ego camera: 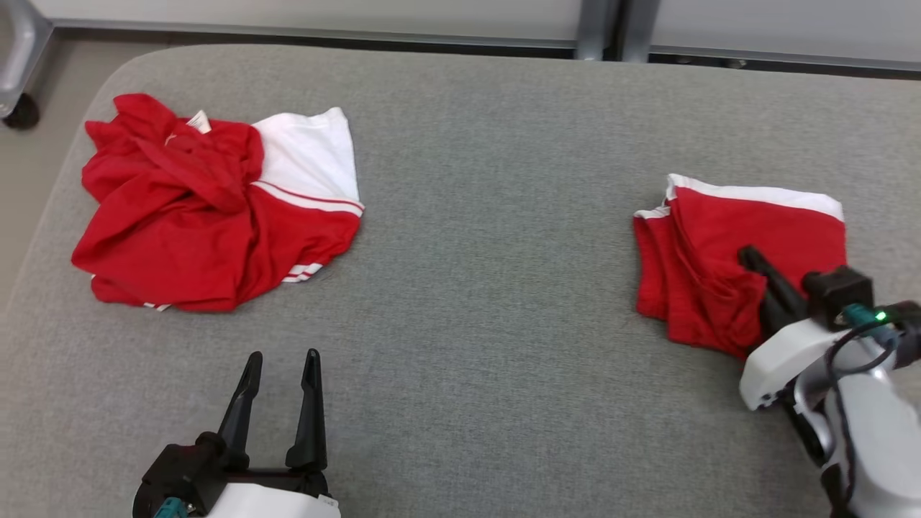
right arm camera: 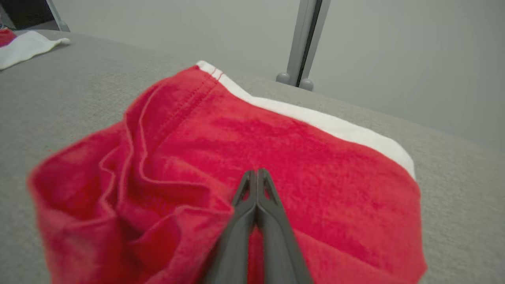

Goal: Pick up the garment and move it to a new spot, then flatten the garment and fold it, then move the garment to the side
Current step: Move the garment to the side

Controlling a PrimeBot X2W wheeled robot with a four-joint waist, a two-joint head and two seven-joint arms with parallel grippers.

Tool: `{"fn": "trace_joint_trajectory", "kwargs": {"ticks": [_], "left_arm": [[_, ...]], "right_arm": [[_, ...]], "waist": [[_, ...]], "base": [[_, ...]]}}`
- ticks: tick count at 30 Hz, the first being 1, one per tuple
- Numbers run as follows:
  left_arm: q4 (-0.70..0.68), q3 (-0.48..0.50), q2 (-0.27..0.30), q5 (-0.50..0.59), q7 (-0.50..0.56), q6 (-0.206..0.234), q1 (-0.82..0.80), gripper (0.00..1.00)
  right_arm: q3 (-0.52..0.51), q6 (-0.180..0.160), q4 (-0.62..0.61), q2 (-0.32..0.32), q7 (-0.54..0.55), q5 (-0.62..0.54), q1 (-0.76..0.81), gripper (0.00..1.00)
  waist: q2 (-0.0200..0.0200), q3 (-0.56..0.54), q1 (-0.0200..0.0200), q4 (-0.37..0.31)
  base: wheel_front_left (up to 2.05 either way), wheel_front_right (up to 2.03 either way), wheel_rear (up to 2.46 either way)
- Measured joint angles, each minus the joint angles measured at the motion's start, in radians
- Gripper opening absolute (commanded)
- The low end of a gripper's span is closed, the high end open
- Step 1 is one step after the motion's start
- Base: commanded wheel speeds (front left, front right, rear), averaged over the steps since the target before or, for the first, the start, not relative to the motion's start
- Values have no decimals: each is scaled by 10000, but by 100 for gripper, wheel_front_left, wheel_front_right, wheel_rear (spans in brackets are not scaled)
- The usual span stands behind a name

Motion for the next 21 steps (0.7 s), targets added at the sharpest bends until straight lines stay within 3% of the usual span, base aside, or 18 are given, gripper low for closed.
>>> {"fn": "trace_joint_trajectory", "kwargs": {"ticks": [8,16,21], "left_arm": [[6,21,0,-63,0,140,148,100],[8,-105,-4,-48,0,174,197,100],[10,-157,-4,-19,0,174,200,100]], "right_arm": [[1586,-4,-320,94,-318,598,853,0],[1929,-2,-1950,439,-328,541,1498,0],[2031,-2,-2347,775,-328,311,1796,0]], "waist": [[0,-187,0,79],[0,-400,0,-187],[0,-479,0,-350]], "base": [[0,0,0],[0,0,0],[0,0,0]]}}
